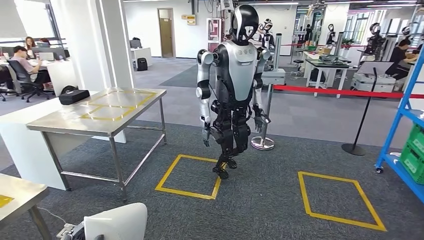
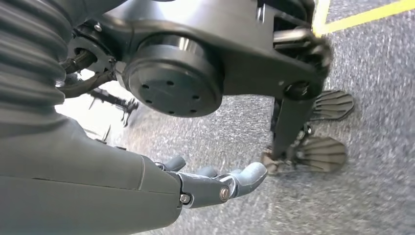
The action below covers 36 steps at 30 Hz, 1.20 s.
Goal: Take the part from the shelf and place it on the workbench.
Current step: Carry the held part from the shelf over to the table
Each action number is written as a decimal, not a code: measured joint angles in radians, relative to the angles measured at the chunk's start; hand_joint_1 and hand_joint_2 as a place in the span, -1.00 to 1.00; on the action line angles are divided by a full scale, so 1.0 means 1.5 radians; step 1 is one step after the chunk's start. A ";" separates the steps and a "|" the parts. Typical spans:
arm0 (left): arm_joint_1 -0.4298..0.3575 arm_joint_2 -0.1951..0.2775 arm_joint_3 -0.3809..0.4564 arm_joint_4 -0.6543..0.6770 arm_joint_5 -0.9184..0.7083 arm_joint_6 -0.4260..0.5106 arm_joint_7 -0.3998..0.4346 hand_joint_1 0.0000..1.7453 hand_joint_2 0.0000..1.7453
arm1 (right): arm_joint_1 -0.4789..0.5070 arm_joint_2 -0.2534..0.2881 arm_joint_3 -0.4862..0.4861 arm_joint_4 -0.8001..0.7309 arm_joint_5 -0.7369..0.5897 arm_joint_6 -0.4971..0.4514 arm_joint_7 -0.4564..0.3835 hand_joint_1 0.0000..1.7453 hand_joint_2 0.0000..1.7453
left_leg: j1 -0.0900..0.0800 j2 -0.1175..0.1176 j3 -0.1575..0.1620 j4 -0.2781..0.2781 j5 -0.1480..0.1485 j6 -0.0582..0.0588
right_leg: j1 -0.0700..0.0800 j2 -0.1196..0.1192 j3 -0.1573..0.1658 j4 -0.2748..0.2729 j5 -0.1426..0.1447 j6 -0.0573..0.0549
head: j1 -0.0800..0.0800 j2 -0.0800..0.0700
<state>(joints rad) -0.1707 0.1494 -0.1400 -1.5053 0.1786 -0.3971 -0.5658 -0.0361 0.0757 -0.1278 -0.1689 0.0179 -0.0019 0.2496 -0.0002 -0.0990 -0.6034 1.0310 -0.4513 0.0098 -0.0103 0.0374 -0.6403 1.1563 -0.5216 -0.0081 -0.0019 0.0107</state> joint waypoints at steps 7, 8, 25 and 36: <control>0.007 0.005 0.001 -0.004 0.000 0.001 -0.002 1.00 1.00 | -0.003 0.000 0.000 0.000 0.002 0.001 0.000 -1.00 1.00 | 0.000 -0.005 -0.018 0.014 -0.007 -0.027 | -0.003 -0.003 0.039 -0.083 0.028 -0.016 | -0.003 0.000; 0.008 0.007 0.002 -0.005 0.000 0.002 -0.002 1.00 1.00 | -0.003 0.001 0.000 0.000 0.003 0.001 0.000 -1.00 1.00 | -0.001 0.020 -0.031 0.041 -0.022 -0.030 | -0.004 -0.013 0.042 -0.087 0.029 -0.019 | -0.004 0.000; 0.013 0.020 0.024 -0.023 -0.003 0.025 -0.010 1.00 1.00 | -0.003 0.001 0.000 0.000 -0.006 -0.002 -0.002 -1.00 1.00 | 0.007 0.059 -0.004 -0.010 0.011 -0.002 | -0.005 -0.037 0.010 0.032 -0.055 0.016 | 0.000 0.000; 0.122 0.064 0.118 -0.119 -0.014 0.042 -0.006 1.00 1.00 | 0.010 0.010 0.013 0.000 0.032 0.039 0.001 -1.00 1.00 | 0.011 -0.029 -0.015 -0.002 0.011 -0.030 | -0.002 0.016 0.045 -0.077 0.017 -0.003 | 0.001 0.000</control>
<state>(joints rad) 0.0128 0.2453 0.0374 -1.6833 0.1579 -0.3334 -0.5742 -0.0206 0.0902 -0.1076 -0.1686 0.0665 0.0565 0.2506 0.0167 -0.1429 -0.6254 1.0278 -0.4348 -0.0353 -0.0130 0.0614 -0.5723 1.0406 -0.4967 -0.0127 -0.0008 0.0107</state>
